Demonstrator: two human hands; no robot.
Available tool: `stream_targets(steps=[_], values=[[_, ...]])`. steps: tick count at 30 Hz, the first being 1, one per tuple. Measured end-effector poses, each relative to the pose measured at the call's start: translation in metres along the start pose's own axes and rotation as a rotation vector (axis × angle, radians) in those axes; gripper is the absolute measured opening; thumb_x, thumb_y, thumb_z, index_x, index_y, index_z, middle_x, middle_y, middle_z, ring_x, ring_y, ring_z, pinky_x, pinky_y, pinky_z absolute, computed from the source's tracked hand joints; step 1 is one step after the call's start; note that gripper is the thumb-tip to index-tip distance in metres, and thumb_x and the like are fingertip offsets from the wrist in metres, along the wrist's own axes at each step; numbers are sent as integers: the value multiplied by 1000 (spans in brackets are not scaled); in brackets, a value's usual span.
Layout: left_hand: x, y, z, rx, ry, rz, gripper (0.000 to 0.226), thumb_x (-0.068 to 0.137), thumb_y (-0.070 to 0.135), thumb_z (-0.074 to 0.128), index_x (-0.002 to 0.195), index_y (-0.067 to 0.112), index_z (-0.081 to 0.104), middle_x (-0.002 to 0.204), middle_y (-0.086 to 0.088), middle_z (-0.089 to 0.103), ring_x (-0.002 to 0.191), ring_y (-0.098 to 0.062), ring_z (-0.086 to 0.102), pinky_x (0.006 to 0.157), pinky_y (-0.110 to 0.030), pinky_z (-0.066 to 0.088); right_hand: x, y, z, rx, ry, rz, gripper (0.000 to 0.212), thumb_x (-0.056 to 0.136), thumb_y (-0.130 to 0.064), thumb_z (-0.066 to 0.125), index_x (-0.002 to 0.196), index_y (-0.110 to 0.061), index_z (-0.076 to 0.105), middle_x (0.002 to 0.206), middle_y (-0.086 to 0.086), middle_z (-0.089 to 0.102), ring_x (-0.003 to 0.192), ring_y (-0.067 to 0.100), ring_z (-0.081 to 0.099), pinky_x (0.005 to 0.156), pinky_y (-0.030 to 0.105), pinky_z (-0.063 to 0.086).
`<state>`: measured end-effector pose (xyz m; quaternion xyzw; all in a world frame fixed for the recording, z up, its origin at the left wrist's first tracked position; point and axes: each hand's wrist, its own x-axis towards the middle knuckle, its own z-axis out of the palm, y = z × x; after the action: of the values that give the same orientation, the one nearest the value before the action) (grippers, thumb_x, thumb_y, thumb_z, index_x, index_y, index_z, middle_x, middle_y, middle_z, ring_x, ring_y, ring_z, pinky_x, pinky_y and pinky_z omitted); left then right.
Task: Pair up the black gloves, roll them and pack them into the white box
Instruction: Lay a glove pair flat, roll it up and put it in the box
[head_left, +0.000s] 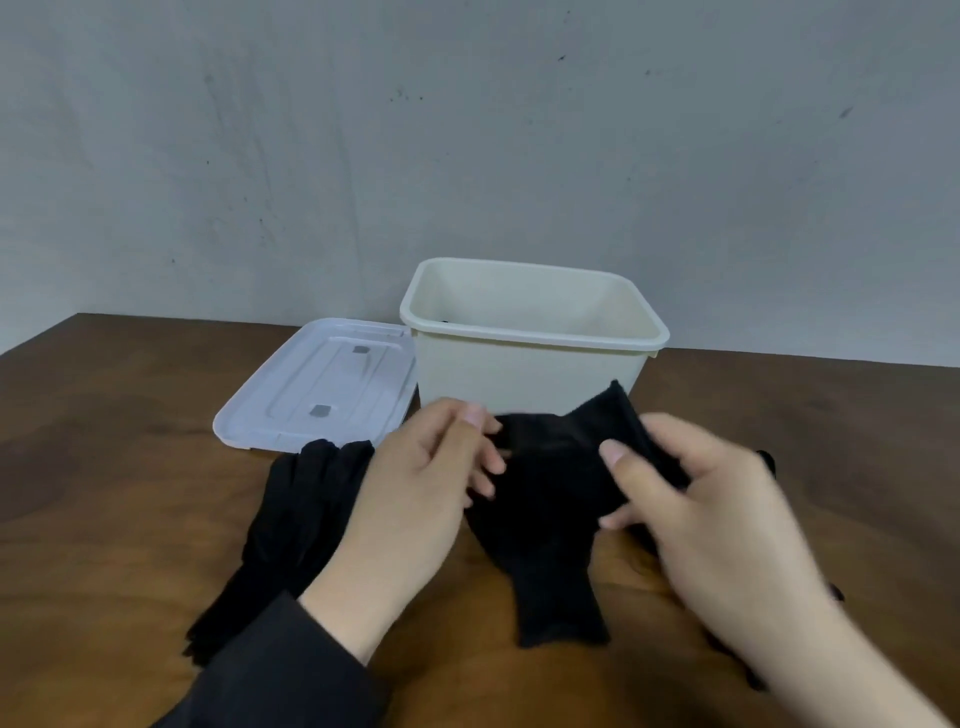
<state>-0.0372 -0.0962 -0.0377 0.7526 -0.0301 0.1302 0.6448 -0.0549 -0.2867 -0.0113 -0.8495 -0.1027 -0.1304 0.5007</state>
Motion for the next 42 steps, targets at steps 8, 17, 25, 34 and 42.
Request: stream_targets(steps=[8, 17, 25, 34, 42], values=[[13, -17, -15, 103, 330, 30, 44, 103, 35, 43, 70, 14, 63, 62, -2, 62, 55, -7, 55, 56, -12, 43, 58, -26, -24, -32, -176, 74, 7, 93, -27, 67, 89, -28, 73, 84, -20, 74, 66, 12, 75, 74, 27, 48], [10, -20, -22, 273, 145, 13, 25, 100, 37, 46, 85, 27, 62, 71, 4, 66, 63, -4, 60, 58, -11, 44, 10, 28, 11, -166, -116, -210, 33, 90, -14, 70, 108, -42, 74, 110, -32, 69, 110, -11, 60, 95, 6, 43], [-10, -40, -12, 1061, -461, 310, 39, 98, 45, 49, 135, 40, 40, 114, 16, 55, 103, -5, 52, 92, -28, 44, -32, 102, 36, -384, -496, -341, 36, 97, -39, 58, 132, -40, 61, 147, -34, 40, 143, -9, 27, 119, 18, 23], [-7, -52, -13, 1140, -512, 319, 58, 97, 50, 50, 150, 42, 26, 137, 20, 41, 124, -5, 41, 107, -29, 33, -30, 100, 30, -259, -413, -322, 29, 100, -35, 48, 121, -37, 67, 141, -30, 51, 141, -5, 35, 119, 22, 19], [-9, -45, -9, 1135, -516, 331, 56, 99, 49, 46, 150, 43, 24, 139, 20, 37, 126, -4, 38, 108, -29, 32, -28, 100, 22, -343, -597, -315, 20, 97, -40, 40, 109, -38, 57, 149, -40, 32, 145, -13, 12, 124, 29, 10]])
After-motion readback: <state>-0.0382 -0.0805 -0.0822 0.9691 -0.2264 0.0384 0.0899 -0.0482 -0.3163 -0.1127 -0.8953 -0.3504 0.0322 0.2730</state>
